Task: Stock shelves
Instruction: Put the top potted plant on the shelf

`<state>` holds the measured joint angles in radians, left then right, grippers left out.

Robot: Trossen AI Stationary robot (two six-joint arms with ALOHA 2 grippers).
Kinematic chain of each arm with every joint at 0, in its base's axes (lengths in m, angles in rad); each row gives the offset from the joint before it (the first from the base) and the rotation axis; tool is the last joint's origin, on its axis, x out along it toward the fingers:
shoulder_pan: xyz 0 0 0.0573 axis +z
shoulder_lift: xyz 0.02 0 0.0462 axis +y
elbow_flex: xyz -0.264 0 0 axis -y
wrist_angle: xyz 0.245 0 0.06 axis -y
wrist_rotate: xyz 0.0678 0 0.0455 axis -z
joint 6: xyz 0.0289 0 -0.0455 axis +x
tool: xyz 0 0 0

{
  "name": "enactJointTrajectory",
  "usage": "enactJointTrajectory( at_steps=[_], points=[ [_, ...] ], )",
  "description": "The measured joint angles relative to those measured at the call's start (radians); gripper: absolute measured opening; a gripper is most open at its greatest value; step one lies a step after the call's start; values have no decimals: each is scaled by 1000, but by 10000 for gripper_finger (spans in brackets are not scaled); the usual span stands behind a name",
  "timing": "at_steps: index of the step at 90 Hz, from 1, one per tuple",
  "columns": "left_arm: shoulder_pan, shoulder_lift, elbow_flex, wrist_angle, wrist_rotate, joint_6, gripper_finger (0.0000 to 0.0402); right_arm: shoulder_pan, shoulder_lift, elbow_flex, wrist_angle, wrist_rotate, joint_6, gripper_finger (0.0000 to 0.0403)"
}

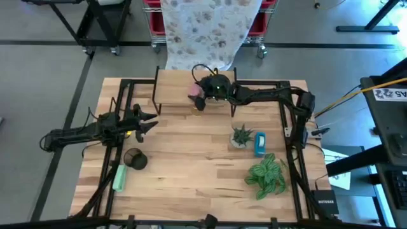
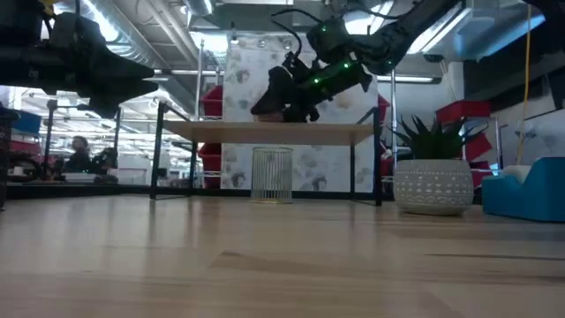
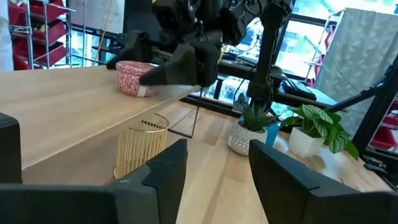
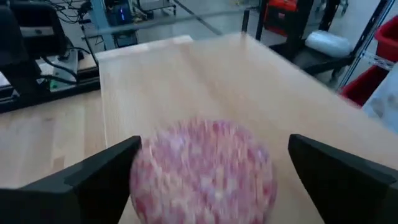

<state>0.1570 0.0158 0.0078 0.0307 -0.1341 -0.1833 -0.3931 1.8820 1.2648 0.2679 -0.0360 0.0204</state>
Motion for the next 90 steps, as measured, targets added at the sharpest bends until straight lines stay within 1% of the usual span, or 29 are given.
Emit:
enactJointTrajectory(
  at_steps=[12, 21, 31, 43, 55, 64, 75, 90],
  points=[
    [0, 0, 0, 0, 0, 0, 158, 0, -7, 72, -97, 1, -31, 394],
    [0, 0, 0, 0, 0, 0, 158, 9, -38, 110, -153, 31, -80, 395],
    [0, 0, 0, 0, 0, 0, 158, 38, -110, 117, -165, 108, -151, 395],
    [0, 0, 0, 0, 0, 0, 158, 110, -229, 117, -191, 174, -219, 395],
    [0, 0, 0, 0, 0, 0, 158, 240, -331, 119, -259, 250, -266, 395],
    [0, 0, 0, 0, 0, 0, 158, 369, -366, 119, -320, 333, -282, 395],
    [0, 0, 0, 0, 0, 0, 158, 543, -365, 118, -371, 475, -254, 395],
    [0, 0, 0, 0, 0, 0, 158, 779, -315, 103, -355, 671, -140, 395]
  ],
)
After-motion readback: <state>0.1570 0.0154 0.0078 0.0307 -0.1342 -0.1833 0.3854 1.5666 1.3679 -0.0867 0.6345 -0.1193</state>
